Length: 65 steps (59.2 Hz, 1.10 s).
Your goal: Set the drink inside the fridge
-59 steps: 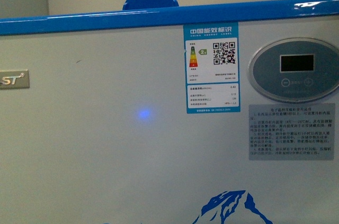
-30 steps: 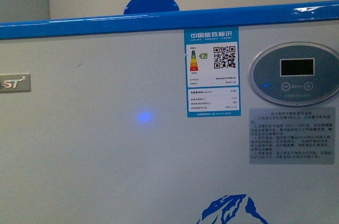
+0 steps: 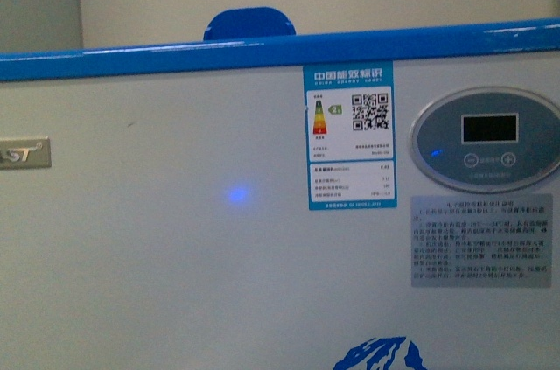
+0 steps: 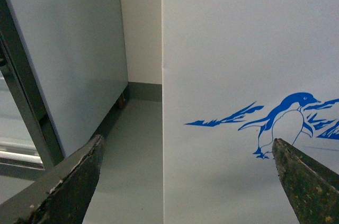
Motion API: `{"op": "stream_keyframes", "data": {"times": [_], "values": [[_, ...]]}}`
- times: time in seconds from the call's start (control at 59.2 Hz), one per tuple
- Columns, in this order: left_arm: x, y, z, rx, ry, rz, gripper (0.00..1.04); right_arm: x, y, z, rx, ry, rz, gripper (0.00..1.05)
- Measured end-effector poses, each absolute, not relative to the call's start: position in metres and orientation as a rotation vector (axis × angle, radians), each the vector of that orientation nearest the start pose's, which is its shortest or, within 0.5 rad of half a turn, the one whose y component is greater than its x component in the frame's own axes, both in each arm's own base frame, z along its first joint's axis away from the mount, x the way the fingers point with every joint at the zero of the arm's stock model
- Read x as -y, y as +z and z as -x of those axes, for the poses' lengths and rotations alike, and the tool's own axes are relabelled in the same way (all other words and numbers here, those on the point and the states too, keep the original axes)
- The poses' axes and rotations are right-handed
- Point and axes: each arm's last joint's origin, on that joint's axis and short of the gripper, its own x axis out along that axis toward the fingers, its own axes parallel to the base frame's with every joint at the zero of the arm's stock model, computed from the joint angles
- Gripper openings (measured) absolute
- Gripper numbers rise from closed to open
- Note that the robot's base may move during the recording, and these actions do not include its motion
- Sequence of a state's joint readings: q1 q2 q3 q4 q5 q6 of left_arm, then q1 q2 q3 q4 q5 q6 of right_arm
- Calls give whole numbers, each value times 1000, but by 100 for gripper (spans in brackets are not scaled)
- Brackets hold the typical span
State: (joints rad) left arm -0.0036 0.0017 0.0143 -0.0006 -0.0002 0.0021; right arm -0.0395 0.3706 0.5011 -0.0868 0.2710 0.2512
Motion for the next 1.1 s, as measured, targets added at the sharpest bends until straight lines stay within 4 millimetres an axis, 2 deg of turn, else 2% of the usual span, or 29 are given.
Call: {"op": "stream_keyframes", "data": {"times": [0.913, 0.997, 1.048, 1.099], "values": [[0, 168, -97, 12, -3, -2, 97, 12, 295, -104, 87, -306, -266, 44], [2, 167, -98, -96, -54, 100, 97, 12, 295, -104, 87, -306, -266, 44], [3, 165, -104, -183, -64, 211, 97, 12, 295, -104, 87, -306, -266, 44], [3, 164, -113, -207, -73, 250, 97, 12, 295, -104, 87, -306, -266, 44]]}}
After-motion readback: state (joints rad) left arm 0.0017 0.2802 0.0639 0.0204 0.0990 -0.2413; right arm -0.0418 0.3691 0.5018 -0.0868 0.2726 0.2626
